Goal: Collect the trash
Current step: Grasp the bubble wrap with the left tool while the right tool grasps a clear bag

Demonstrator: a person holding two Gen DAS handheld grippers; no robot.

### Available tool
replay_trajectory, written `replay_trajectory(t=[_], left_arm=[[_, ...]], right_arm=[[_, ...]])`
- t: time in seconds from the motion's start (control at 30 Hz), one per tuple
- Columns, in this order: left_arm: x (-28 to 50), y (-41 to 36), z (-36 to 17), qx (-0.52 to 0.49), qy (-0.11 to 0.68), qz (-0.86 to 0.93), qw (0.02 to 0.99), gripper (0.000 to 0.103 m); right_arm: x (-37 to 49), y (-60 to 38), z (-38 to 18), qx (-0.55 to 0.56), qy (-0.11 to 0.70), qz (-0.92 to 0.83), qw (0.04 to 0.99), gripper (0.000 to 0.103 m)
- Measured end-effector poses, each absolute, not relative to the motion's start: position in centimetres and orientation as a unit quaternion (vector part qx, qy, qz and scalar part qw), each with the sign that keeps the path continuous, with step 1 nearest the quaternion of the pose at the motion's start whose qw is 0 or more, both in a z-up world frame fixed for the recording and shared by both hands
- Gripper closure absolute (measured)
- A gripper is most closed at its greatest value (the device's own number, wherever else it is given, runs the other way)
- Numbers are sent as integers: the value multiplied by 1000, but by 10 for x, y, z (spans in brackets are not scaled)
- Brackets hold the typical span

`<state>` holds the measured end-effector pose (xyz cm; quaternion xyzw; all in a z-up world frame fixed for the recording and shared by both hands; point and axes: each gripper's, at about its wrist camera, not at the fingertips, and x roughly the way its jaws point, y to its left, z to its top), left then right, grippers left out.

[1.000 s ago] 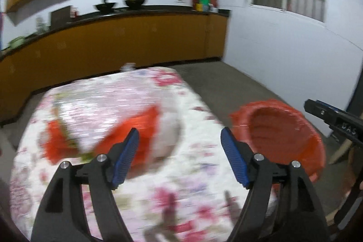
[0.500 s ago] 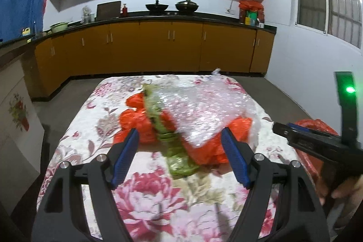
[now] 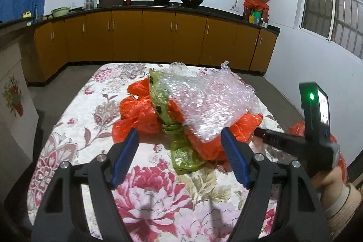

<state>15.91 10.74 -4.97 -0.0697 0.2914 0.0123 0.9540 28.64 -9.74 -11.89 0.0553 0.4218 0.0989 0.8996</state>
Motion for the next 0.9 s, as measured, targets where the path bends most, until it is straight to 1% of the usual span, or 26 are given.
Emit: replay_trajectory(t=[0.1,0.23,0.4,0.57,0.7,0.73,0.77,0.8,0.83,0.87,0.9], left_arm=[[166,100,-49,-70,292,3,954,30],[180,87,-39,-59,282,-9,958,30],[220,75,-32,-65,292,-16,954,30],[267,57,-39,-49,329,-10,943,30],[290,44,-62,-23,373,5,928,31],[292,41,-68,-15,378,9,926,36],[292,38,-73,-5,380,10,925,45],[291,36,-76,-2,380,8,925,50],[290,36,-79,-1,378,6,926,60],[288,35,-79,-1,376,1,927,68],[286,35,-79,-3,372,-3,928,70]], right_arm=[[273,-107,-115,48,413,97,904,92],[253,-131,-107,61,401,86,910,92],[235,-161,-102,87,393,65,913,92],[221,-176,-101,93,392,60,913,92],[217,-181,-104,99,399,61,910,92],[220,-181,-104,100,401,61,909,92],[220,-181,-105,101,402,62,908,92],[218,-181,-106,101,403,62,908,92],[217,-181,-106,103,403,62,907,92],[216,-182,-106,104,404,62,907,92],[215,-183,-105,106,403,63,907,92]])
